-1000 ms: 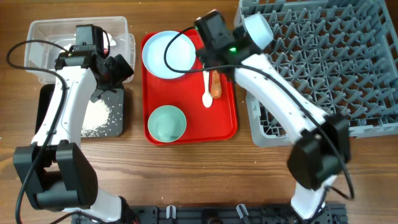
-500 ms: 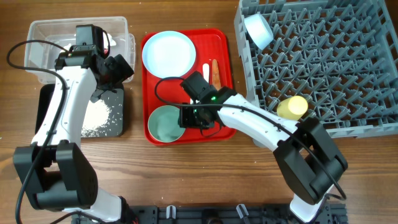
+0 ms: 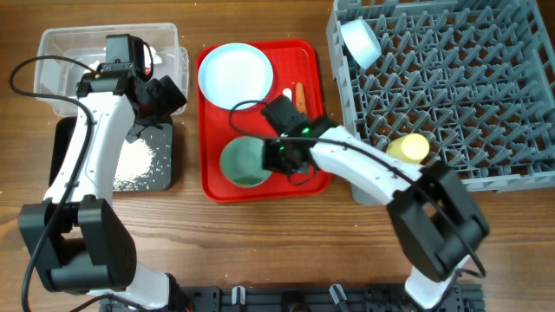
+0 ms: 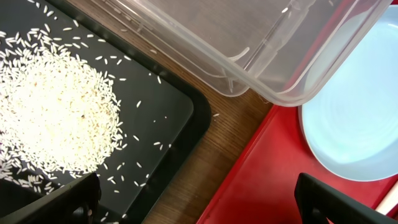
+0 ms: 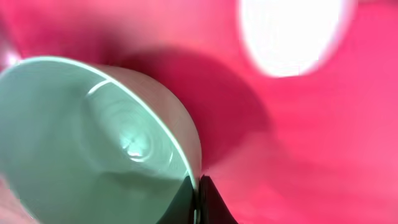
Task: Sort waste into correct bins and load items into the dishwasher rack
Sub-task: 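Grasp green bowl on red tray with right gripper, then place green bowl upside down in rack with right gripper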
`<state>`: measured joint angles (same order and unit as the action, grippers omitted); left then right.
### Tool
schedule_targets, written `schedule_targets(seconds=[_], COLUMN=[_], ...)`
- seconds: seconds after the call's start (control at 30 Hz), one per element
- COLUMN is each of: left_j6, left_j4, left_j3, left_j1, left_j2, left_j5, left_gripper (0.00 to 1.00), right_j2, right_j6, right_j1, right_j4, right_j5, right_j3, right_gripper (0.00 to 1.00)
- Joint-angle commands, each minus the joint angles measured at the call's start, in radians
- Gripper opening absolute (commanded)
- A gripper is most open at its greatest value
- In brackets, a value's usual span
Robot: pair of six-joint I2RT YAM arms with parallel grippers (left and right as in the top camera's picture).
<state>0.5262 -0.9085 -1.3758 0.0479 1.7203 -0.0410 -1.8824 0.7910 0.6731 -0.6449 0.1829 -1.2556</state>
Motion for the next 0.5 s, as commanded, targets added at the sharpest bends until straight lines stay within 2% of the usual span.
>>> schedule_targets(seconds=[0.0, 0.1, 0.17, 0.27, 0.3, 0.37, 0.47], left_j6=[0.006, 0.006, 0.006, 0.006, 0.006, 0.006, 0.006], left_j4=[0.002, 0.002, 0.002, 0.002, 0.002, 0.002, 0.002], left_j3=[-0.012, -0.012, -0.012, -0.012, -0.012, -0.012, -0.012], left_j1=[0.005, 0.005, 0.005, 0.005, 0.005, 0.005, 0.005], left_j2=[-0.015, -0.015, -0.015, -0.015, -0.015, -0.015, -0.015], left_j5=[-0.016, -0.016, -0.016, -0.016, -0.016, -0.016, -0.016], left_gripper=[1.0, 1.0, 1.0, 1.0, 1.0, 1.0, 1.0], right_j2=[0.216, 0.404, 0.526, 0.557, 0.544, 0.456, 0.323], right_j6=[-0.135, -0.236, -0.334, -0.5, -0.579, -0.915, -1.239], right_j1=[-0.092, -0.167, -0.204, -0.209, -0.209, -0.21, -0.21], right_j4=[-0.109, -0.209, -0.227, -0.218, -0.202, -0.087, 0.042], right_j5=[-0.269, -0.518, -0.761, -1.184, -1.265, -1.415, -1.475], right_j3=[-0.08, -0.11, -0.113, -0.113, -0.112, -0.112, -0.112], right_gripper=[0.05, 0.04, 0.04, 0.04, 0.04, 0.04, 0.04])
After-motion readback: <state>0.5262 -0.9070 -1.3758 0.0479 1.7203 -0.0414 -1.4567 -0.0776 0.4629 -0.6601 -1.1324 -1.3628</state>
